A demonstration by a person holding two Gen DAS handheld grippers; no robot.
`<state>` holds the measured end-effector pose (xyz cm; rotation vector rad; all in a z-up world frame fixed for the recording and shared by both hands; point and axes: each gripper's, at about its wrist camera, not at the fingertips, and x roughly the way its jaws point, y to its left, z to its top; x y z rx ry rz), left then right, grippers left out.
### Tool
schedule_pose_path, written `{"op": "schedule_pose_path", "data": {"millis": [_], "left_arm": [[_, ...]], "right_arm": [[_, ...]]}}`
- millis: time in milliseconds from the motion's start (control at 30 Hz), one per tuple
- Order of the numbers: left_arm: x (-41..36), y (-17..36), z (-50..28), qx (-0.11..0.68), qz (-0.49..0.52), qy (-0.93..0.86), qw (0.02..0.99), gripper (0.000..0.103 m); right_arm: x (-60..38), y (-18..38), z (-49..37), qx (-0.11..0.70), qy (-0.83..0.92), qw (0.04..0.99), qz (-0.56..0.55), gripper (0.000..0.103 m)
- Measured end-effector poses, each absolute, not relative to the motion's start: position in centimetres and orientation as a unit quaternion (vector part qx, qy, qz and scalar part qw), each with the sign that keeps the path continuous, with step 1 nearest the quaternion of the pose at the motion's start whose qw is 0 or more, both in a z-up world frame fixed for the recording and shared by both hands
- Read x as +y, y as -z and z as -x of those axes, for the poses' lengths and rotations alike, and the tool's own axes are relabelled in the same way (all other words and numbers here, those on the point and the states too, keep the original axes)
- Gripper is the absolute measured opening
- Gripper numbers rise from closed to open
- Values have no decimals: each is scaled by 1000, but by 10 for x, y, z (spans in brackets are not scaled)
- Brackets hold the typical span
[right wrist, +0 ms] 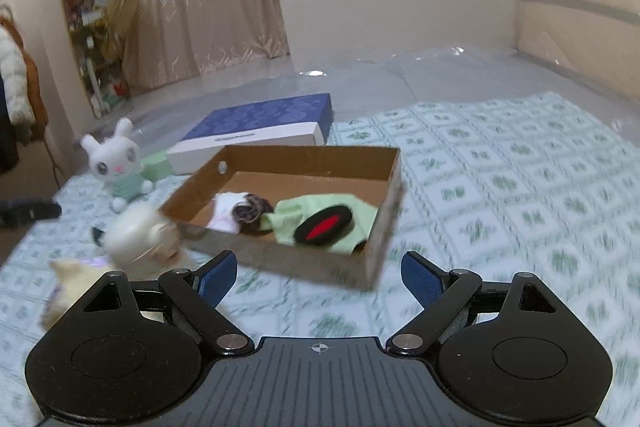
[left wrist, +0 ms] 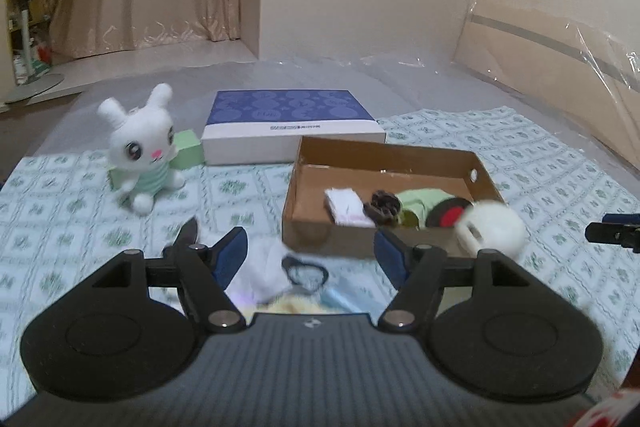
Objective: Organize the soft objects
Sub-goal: 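Withdraw both grippers from the box toward the towel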
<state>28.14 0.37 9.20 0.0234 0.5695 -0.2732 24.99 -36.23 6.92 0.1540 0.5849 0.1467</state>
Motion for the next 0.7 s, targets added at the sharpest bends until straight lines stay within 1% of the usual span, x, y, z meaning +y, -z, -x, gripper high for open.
{"op": "schedule_pose_path", "data": {"millis": [133,367,700], "left_arm": [[11,-85,-232,275,-4,121,954,67],[19,-68,-163,281,12,86,956,68],[15,-46,-97,298,3,81,951,68]], "right_arm": [[-355,-70,-208,285,-78,949,-108,89],[-324,-63,-146,283,-98,948,-107,89],[-274,-45,-89,278,-159,946,-43,89]]}}
